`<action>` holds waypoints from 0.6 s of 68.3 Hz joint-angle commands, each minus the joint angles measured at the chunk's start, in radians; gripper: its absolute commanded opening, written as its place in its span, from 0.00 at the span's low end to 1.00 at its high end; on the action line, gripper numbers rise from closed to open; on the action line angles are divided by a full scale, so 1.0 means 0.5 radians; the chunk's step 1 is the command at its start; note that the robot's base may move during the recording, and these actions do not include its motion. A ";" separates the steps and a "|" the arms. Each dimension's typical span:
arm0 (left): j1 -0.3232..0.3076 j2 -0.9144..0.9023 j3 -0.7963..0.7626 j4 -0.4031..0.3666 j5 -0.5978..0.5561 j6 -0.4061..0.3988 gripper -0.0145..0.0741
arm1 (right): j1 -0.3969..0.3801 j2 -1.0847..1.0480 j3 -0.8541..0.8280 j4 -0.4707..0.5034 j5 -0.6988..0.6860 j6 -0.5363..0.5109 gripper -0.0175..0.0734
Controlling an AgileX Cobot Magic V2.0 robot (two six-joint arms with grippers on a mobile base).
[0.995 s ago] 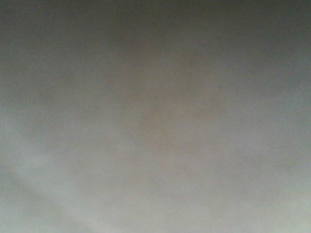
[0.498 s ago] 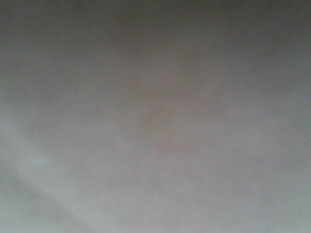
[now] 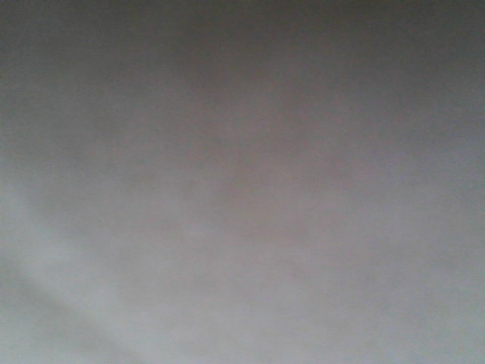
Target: Grab box from left shelf to table start
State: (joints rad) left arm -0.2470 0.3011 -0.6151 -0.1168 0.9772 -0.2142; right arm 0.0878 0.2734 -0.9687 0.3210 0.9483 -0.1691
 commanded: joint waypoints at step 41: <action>-0.003 0.025 -0.028 0.210 0.027 0.002 0.06 | 0.002 0.009 -0.076 0.049 -0.301 0.006 0.26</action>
State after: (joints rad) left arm -0.2470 0.2994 -0.6129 -0.1168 0.9772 -0.2142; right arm 0.0878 0.2734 -0.9687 0.3221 0.9465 -0.1698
